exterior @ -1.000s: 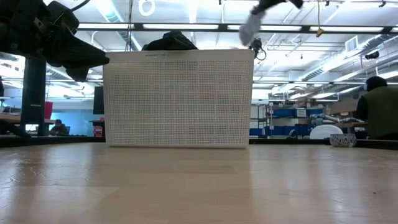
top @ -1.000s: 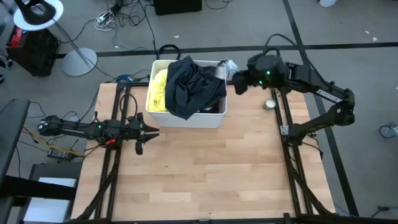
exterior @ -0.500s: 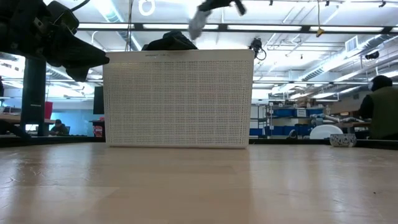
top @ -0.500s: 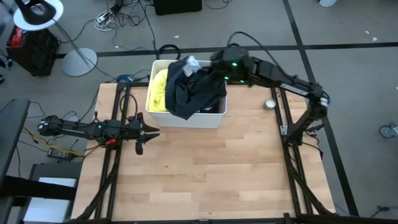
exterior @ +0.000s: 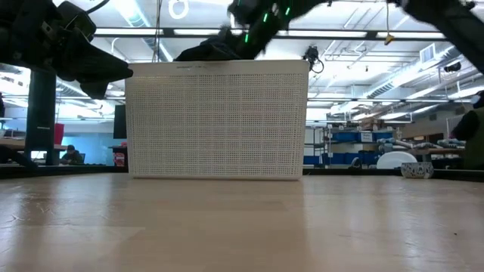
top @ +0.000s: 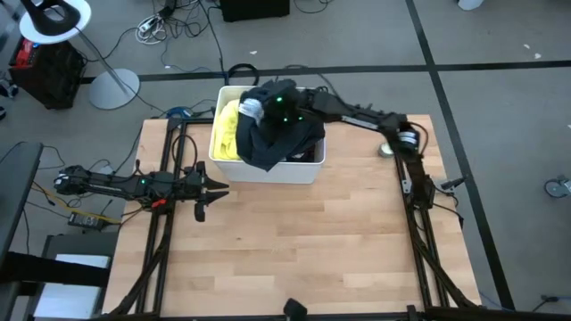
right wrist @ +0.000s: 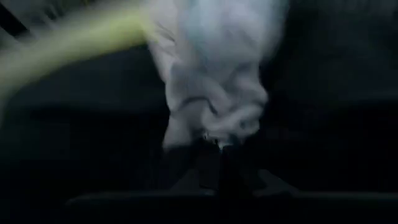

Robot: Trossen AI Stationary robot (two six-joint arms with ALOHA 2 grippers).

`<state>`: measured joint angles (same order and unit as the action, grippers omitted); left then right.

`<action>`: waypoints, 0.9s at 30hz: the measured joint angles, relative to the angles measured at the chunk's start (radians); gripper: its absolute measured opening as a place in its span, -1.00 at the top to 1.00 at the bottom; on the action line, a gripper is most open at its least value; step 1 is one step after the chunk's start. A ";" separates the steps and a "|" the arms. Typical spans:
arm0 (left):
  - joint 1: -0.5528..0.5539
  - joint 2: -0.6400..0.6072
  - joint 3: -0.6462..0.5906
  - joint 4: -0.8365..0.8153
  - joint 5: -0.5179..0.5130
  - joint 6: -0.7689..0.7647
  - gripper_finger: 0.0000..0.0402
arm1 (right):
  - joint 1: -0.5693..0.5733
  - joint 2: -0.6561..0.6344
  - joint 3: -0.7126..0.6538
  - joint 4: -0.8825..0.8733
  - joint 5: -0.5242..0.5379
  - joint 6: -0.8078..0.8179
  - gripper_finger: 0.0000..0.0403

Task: Sort clothes
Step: Put the white blue socks into the laundry organizer

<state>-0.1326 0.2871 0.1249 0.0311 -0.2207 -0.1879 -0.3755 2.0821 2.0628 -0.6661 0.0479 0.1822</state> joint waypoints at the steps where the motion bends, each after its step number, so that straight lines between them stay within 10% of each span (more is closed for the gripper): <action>1: 0.000 0.000 0.000 0.000 0.000 0.000 0.47 | -0.007 0.030 0.000 -0.019 0.000 0.000 0.99; 11: 0.000 0.000 0.000 -0.002 -0.001 0.000 0.47 | -0.036 0.180 0.010 -0.087 -0.034 0.076 0.95; 27: 0.000 0.000 0.000 -0.002 -0.014 0.001 0.47 | -0.037 -0.138 -0.004 -0.138 -0.045 0.034 0.41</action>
<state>-0.1326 0.2874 0.1249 0.0296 -0.2344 -0.1871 -0.4126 1.9441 2.0586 -0.8040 0.0032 0.2163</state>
